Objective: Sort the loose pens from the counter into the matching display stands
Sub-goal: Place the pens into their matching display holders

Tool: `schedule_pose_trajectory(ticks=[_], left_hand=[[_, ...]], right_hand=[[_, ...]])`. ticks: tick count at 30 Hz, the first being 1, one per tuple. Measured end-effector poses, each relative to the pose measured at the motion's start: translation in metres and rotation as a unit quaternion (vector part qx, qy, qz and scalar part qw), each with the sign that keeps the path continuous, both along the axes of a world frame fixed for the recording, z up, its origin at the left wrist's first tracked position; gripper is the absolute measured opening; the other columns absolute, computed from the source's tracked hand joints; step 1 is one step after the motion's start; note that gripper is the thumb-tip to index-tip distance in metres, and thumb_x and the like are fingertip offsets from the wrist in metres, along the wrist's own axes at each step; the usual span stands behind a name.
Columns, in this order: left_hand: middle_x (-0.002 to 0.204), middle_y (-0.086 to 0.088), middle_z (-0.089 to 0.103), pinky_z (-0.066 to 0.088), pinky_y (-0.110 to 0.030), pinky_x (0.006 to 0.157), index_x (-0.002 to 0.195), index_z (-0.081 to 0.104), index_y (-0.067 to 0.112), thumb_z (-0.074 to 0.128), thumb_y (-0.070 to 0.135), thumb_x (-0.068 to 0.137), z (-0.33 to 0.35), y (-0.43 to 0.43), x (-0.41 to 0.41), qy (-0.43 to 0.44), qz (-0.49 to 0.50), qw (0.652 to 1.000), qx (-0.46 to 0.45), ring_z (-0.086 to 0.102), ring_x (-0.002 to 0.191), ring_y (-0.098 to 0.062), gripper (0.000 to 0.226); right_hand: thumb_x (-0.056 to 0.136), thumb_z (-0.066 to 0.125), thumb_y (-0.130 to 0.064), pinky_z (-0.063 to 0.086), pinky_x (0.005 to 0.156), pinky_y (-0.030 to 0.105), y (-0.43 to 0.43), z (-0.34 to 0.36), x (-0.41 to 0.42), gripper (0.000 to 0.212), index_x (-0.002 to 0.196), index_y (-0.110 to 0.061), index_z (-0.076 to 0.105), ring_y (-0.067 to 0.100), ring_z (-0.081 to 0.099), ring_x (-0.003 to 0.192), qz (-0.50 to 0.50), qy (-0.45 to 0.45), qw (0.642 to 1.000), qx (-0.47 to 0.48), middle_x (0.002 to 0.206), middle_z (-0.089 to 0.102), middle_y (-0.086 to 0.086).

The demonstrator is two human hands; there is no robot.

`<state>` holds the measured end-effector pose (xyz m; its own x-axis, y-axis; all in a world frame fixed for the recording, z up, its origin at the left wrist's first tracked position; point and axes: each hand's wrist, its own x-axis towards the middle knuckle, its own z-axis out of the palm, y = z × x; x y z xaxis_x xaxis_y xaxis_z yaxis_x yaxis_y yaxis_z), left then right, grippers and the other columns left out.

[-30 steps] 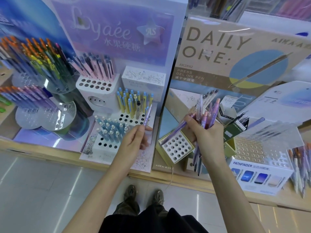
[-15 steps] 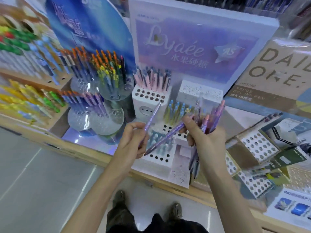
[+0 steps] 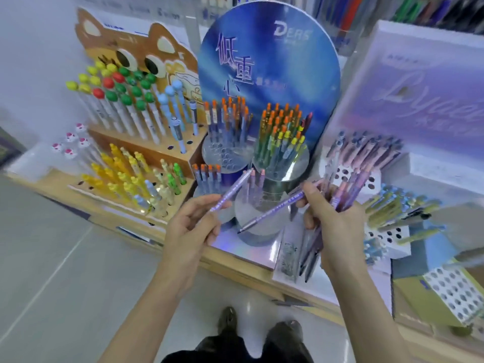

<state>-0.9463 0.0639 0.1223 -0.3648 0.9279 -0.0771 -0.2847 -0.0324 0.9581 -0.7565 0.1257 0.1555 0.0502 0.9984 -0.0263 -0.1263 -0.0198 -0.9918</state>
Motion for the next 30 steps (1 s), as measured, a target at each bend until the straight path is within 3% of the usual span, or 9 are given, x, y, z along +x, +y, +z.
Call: schedule_pose_trajectory(ticks=[3,6,8,12,17,22,24,27,30], left_hand=[[0.1,-0.011,0.073,0.046,-0.017,0.052,0.101,0.067,0.015,0.053,0.002,0.083,0.001,-0.001,-0.021,-0.01,0.004,1.0,-0.007,0.06,0.061,-0.013,0.026],[0.097,-0.012,0.074,0.053,-0.022,0.059,0.098,0.066,0.013,0.07,0.015,0.081,0.002,-0.001,-0.04,-0.003,0.032,0.999,-0.027,0.071,0.074,-0.022,0.017],[0.089,-0.011,0.075,0.054,-0.023,0.058,0.091,0.068,0.016,0.071,0.023,0.077,0.004,0.001,-0.048,0.016,0.062,0.997,-0.033,0.072,0.072,-0.023,0.016],[0.059,0.0,0.065,0.046,-0.018,0.05,0.074,0.074,0.022,0.075,0.025,0.07,0.008,0.004,-0.063,0.056,0.137,0.989,-0.012,0.055,0.048,-0.012,0.005],[0.055,0.006,0.06,0.041,-0.014,0.048,0.074,0.076,0.024,0.077,0.027,0.065,0.011,0.013,-0.09,0.037,0.178,0.983,-0.007,0.044,0.045,-0.006,0.009],[0.069,0.006,0.067,0.043,-0.016,0.05,0.077,0.076,0.026,0.078,0.024,0.071,0.005,0.031,-0.115,0.073,0.09,0.993,-0.034,0.047,0.049,-0.006,0.007],[0.08,0.009,0.071,0.045,-0.017,0.052,0.075,0.075,0.03,0.079,0.027,0.07,0.003,0.04,-0.121,0.101,0.027,0.993,-0.051,0.052,0.054,-0.005,0.007],[0.087,0.011,0.073,0.049,-0.016,0.062,0.081,0.075,0.033,0.077,0.028,0.068,0.003,0.056,-0.121,0.103,-0.048,0.992,-0.051,0.062,0.067,-0.004,0.015],[0.09,0.006,0.074,0.049,-0.013,0.071,0.088,0.074,0.032,0.074,0.015,0.074,0.0,0.068,-0.114,0.106,-0.112,0.988,-0.021,0.068,0.084,-0.006,0.022]], right_hand=[[0.089,0.067,-0.018,0.038,0.045,0.023,0.006,0.0,-0.021,0.029,0.06,-0.02,0.067,0.014,0.043,0.043,0.014,0.005,1.0,-0.018,0.054,0.059,0.003],[0.087,0.069,-0.017,0.037,0.047,0.027,0.017,0.001,-0.042,0.031,0.057,-0.024,0.065,0.015,0.041,0.044,0.032,0.013,0.999,-0.029,0.052,0.054,0.001],[0.086,0.069,-0.016,0.037,0.046,0.026,0.026,0.002,-0.053,0.03,0.058,-0.025,0.065,0.015,0.039,0.043,0.045,0.03,0.998,-0.029,0.05,0.049,0.0],[0.085,0.07,-0.02,0.036,0.046,0.023,0.041,0.001,-0.076,0.027,0.059,-0.025,0.064,0.015,0.037,0.043,0.086,0.047,0.995,-0.022,0.046,0.044,-0.005],[0.087,0.07,-0.016,0.036,0.045,0.022,0.048,-0.002,-0.106,0.028,0.06,-0.023,0.064,0.015,0.037,0.042,0.096,0.027,0.995,-0.021,0.046,0.046,-0.004],[0.082,0.074,-0.024,0.04,0.049,0.022,0.046,-0.011,-0.109,0.037,0.056,-0.007,0.053,0.014,0.042,0.043,0.0,-0.1,0.995,-0.013,0.043,0.047,0.0],[0.082,0.074,-0.023,0.039,0.047,0.018,0.038,-0.015,-0.105,0.039,0.057,-0.003,0.052,0.011,0.041,0.043,-0.051,-0.109,0.993,-0.018,0.042,0.046,-0.002],[0.083,0.073,-0.03,0.038,0.049,0.021,0.018,-0.021,-0.099,0.026,0.066,-0.013,0.062,0.012,0.039,0.046,-0.131,-0.128,0.982,-0.042,0.046,0.045,-0.004],[0.084,0.072,-0.029,0.038,0.051,0.027,0.0,-0.027,-0.093,0.031,0.067,-0.006,0.06,0.017,0.038,0.049,-0.206,-0.136,0.967,-0.057,0.053,0.043,0.012]])
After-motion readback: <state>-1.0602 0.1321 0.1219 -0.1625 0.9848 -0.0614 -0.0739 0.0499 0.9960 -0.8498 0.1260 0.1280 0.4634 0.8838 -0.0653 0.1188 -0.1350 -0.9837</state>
